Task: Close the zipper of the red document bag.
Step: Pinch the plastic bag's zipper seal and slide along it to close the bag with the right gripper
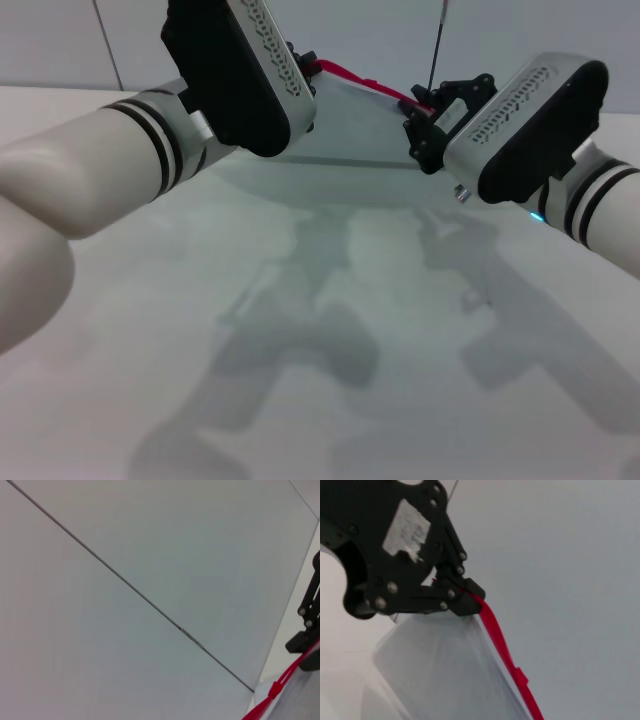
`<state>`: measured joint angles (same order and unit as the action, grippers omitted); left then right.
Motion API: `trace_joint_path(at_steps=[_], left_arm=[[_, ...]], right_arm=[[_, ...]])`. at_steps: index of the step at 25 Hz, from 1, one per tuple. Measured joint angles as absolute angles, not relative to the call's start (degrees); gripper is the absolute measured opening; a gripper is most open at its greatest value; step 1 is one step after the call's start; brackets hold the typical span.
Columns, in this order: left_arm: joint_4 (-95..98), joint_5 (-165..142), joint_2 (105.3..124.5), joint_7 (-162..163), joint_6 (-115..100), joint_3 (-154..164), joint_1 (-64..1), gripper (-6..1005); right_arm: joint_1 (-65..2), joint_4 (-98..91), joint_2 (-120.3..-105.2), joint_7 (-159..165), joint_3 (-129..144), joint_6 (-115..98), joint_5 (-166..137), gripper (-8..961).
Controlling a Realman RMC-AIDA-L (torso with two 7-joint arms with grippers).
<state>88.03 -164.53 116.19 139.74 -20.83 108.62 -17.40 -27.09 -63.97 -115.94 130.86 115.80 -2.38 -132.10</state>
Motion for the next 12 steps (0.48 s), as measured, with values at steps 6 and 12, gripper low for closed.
trace_joint_path(at_steps=[6, 12], left_arm=[[87.89, -164.53, 116.19, 139.74, -20.83, 108.62, -17.74, 41], [87.24, -164.53, 116.26, 139.74, -20.83, 108.86, -18.04, 42]], right_arm=[[-27.70, -63.99, -115.93, 130.86, 116.54, -2.88, -132.10, 164], [-28.32, -63.99, -115.93, 130.86, 117.19, -2.90, -132.10, 215]])
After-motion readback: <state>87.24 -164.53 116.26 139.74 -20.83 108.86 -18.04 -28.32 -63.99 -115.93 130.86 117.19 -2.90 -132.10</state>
